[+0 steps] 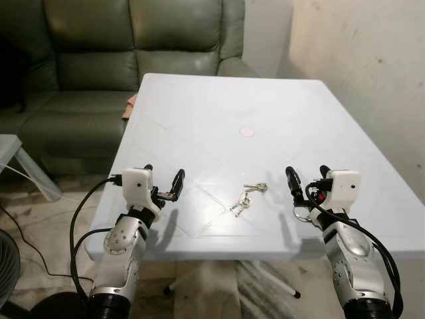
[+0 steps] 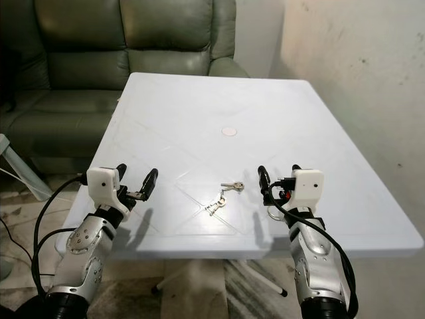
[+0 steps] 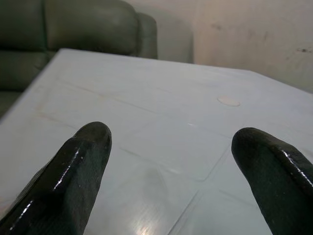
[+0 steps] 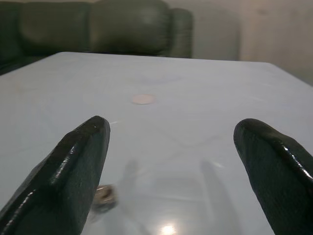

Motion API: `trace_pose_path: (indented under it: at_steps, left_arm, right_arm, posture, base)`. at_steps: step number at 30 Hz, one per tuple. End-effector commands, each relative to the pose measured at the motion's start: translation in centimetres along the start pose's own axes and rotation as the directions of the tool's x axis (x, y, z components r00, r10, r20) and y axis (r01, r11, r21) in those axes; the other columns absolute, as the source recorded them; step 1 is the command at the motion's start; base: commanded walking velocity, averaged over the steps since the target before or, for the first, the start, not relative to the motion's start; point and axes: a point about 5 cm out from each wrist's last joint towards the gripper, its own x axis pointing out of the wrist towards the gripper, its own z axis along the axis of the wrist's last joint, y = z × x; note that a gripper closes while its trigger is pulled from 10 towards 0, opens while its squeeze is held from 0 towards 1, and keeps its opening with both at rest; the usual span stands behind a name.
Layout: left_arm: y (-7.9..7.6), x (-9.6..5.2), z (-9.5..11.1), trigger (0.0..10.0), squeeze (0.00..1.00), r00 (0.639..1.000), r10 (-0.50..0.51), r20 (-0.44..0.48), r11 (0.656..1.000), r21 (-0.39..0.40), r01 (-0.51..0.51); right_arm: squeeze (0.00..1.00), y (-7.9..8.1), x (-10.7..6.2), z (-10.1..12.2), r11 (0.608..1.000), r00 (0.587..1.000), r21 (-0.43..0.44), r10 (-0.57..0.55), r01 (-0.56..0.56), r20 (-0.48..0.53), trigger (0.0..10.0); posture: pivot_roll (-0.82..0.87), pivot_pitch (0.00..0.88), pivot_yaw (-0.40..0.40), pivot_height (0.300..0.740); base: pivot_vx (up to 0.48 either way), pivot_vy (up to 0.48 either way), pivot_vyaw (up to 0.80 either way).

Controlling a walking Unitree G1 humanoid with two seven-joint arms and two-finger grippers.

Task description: Hang keys on a hook

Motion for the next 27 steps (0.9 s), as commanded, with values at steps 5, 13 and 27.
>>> trace_pose_path:
  at_steps: [5,13,27]
  left_arm:
    - [-0.8,-0.2,0.4,10.0,0.0,0.999,-0.034,0.021,0.998,0.044,0.033]
    - [-1.8,-0.6,0.4,10.0,0.0,0.996,-0.088,0.026,0.994,0.075,0.086]
    - [-4.6,-1.2,0.5,10.0,0.0,0.972,-0.233,0.028,0.965,0.126,0.228]
  right_arm:
    - [0.0,-0.1,0.4,0.8,0.997,0.998,-0.039,0.065,-0.065,-0.007,10.0]
    - [0.0,-0.5,0.7,1.3,0.991,0.994,-0.068,0.111,-0.112,-0.017,10.0]
    - [0.0,0.1,2.2,1.9,0.991,0.994,-0.088,0.094,-0.1,-0.063,10.0]
  posture:
    - [0.01,0.0,-0.03,0.74]
    - [0.01,0.0,-0.037,0.74]
    - [0.01,0.0,-0.047,0.74]
  base:
    - [0.0,0.0,0.0]
    - [0.0,0.0,0.0]
    - [0.0,0.0,0.0]
